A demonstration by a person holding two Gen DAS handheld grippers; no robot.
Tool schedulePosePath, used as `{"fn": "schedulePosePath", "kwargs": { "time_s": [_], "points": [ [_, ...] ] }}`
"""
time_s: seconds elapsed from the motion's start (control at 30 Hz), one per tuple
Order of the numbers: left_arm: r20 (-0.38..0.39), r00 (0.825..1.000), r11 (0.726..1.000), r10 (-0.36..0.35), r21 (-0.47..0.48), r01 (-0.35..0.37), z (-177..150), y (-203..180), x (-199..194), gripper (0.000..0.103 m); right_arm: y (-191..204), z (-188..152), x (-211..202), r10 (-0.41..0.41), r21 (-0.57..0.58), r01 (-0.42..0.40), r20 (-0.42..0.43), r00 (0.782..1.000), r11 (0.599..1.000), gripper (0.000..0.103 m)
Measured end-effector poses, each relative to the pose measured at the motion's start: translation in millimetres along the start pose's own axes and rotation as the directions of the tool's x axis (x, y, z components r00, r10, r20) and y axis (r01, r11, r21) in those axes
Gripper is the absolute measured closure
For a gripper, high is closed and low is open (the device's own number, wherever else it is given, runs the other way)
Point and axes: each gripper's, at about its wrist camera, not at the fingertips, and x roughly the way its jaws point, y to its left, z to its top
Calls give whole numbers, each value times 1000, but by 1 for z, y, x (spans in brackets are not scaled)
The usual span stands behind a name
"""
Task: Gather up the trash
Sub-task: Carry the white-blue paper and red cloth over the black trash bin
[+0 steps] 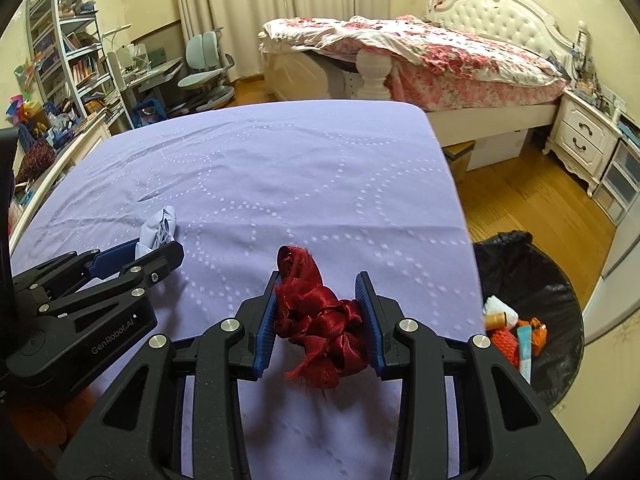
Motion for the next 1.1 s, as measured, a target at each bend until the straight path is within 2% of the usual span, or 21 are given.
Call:
{"fn": "schedulePosePath", "kwargs": {
  "time_s": [0.3, 0.53, 0.87, 1.1],
  "points": [
    [45, 997, 995, -60, 78, 56, -3, -53, -12, 64, -43, -18, -32, -59, 79, 55, 48, 997, 995, 67],
    [58, 990, 981, -125, 157, 115, -2, -100, -12, 64, -90, -33, -51, -141, 156, 129, 68, 988, 979, 67],
    [52, 981, 956, -187, 238, 170, 7, -155, 0, 64, -143, -41, -58, -219, 243, 199, 61, 974, 950, 67],
    [51, 977, 948, -207, 256, 188, 13, -180, 11, 64, -170, -45, -56, -258, 260, 234, 63, 964, 937, 67]
  ]
}}
